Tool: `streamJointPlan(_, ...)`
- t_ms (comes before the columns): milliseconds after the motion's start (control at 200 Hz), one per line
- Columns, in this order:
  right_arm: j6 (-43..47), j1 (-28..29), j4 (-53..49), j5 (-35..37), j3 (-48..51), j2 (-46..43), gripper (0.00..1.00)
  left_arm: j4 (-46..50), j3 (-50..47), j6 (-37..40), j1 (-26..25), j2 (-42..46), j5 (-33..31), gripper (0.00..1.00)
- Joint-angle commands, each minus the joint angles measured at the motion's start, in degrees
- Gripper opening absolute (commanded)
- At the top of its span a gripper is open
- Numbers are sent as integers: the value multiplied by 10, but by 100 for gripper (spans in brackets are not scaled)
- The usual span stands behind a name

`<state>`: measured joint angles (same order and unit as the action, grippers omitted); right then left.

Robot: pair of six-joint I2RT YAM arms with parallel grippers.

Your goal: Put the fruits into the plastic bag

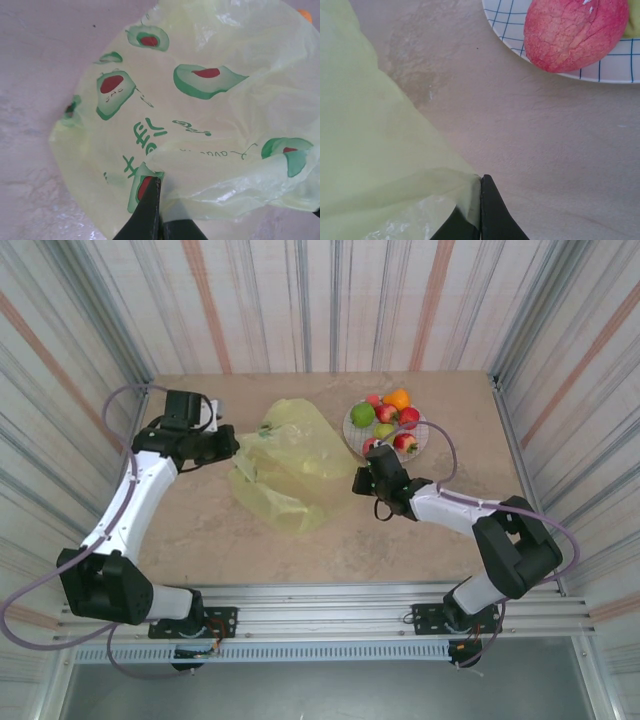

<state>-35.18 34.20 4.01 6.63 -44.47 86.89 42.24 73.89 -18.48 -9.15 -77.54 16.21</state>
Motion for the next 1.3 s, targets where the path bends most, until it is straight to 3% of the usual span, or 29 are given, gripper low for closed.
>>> streamJointPlan(0, 37, 0, -44, -35, -20, -14, 0, 45, 33, 45, 3, 14, -16, 0)
streamJointPlan(135, 55, 5, 9, -100, -12, -11, 0, 35, 35, 41, -4, -4, 41, 0)
streamJointPlan(301, 68, 12, 45, -156, -32, 18, 9, 27, 49, 33, -29, -37, 90, 0)
streamJointPlan(536, 64, 12, 45, -194, -77, 53, 22, -21, 35, -5, -26, -71, 154, 0)
streamJointPlan(752, 88, -2, -22, -206, -92, 31, 56, -95, 5, -92, 9, -80, 212, 0)
streamJointPlan(857, 107, -12, -59, -207, -85, -7, 76, -127, -9, -122, 25, -76, 211, 0)
streamJointPlan(997, 129, -28, -109, -215, -79, -73, 94, -134, -4, -130, 33, -81, 206, 0)
streamJointPlan(1167, 123, -56, -150, -225, -73, -139, 97, -152, -9, -133, 34, -92, 207, 0)
streamJointPlan(1298, 76, -94, -170, -180, -77, -143, 93, -168, -22, -138, 37, -97, 223, 0)
